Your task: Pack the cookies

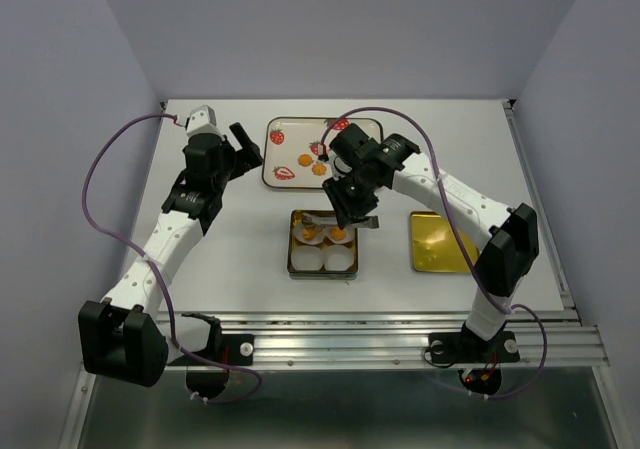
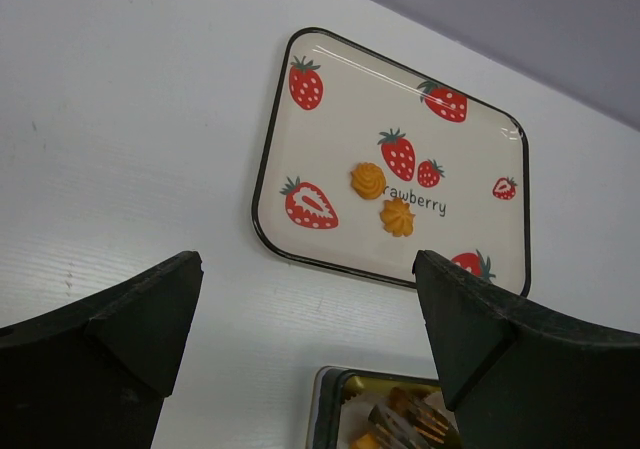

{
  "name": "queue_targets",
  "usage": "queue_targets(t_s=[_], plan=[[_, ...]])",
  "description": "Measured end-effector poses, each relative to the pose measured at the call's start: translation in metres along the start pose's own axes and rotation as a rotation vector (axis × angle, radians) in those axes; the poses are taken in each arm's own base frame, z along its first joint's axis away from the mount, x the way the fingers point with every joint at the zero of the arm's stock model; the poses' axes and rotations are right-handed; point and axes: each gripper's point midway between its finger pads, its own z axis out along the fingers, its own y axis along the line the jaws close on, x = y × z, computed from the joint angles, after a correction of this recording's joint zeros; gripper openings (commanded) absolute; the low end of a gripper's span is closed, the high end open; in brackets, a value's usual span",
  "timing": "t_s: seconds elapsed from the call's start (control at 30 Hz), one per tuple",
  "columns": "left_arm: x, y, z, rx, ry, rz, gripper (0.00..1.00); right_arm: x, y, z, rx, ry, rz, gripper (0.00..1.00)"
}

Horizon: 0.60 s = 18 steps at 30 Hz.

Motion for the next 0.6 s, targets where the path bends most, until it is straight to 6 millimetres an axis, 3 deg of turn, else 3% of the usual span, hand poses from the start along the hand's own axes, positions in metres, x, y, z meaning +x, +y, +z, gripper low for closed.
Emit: queue_targets(t_s=[0.2,0.6], plan=[[0.0001,0.0001,0.0001,-0.001,0.0,0.0,0.99,0.0005,-0.0013,-0.0002,0.007,0.002,-0.001,0.52],[0.0004,0.0002,0.0004,-0.001,0.001,0.0,0.99,-0.0078,0.0031,-0.0066,-0.009,-0.027,-0.015,0.51]])
